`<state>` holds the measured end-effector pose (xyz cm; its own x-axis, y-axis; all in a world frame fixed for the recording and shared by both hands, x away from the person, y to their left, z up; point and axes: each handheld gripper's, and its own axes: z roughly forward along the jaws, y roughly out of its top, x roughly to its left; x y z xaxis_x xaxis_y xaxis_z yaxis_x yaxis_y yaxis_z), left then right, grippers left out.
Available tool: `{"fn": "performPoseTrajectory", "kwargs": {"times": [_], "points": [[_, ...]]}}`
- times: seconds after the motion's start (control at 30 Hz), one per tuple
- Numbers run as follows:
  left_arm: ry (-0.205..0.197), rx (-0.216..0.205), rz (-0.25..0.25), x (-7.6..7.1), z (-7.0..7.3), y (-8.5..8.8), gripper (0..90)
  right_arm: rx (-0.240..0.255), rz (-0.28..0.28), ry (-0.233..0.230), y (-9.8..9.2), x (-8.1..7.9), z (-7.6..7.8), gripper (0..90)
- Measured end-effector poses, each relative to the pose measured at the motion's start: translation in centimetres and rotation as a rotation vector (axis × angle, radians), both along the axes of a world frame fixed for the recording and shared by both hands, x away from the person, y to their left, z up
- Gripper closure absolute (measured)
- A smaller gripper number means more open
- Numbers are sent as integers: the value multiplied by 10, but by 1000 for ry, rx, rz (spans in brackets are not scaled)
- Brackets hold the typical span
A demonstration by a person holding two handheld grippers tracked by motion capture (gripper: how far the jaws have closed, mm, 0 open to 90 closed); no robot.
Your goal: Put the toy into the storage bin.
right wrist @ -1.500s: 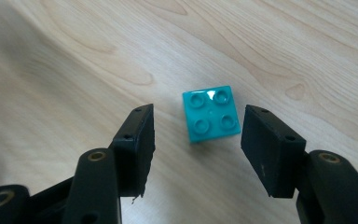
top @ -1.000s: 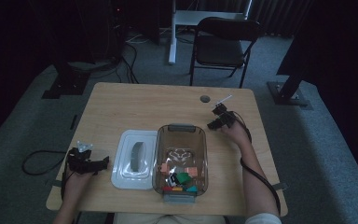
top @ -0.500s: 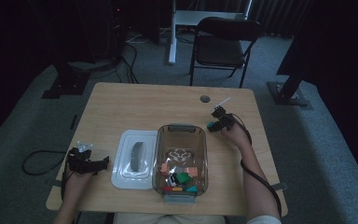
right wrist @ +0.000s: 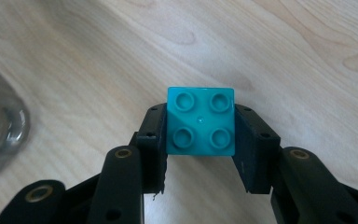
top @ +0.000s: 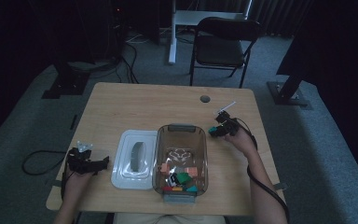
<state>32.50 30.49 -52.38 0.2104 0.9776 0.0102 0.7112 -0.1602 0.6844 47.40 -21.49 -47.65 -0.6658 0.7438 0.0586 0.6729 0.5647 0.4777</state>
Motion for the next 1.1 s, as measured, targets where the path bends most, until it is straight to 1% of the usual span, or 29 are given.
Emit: {"fn": "performPoseTrajectory", "kwargs": {"times": [0.07,0.2,0.33,0.4,0.47,0.6,0.67,0.73,0.93,1.0,1.1], "points": [[1,0,0,0,0,0,9,12,1,1,-3,-5,2,584],[0,0,0,0,0,0,9,19,5,-12,-8,-18,9,584],[0,0,0,0,0,0,9,38,19,-37,-12,-36,22,584],[0,0,0,0,0,0,9,56,30,-48,-14,-44,28,584],[0,0,0,0,0,0,9,60,50,-67,-15,-55,36,584],[0,0,0,0,0,0,9,66,88,-87,-15,-71,51,584],[1,1,-1,0,0,0,9,71,100,-93,-15,-77,56,584],[0,1,0,0,0,0,9,63,118,-105,-14,-84,63,584],[-1,0,0,0,0,0,9,92,134,-127,-16,-101,84,584],[-1,0,0,0,0,0,9,95,144,-138,-16,-109,91,584],[-1,0,0,0,0,0,9,117,171,-147,-15,-116,99,584]]}}
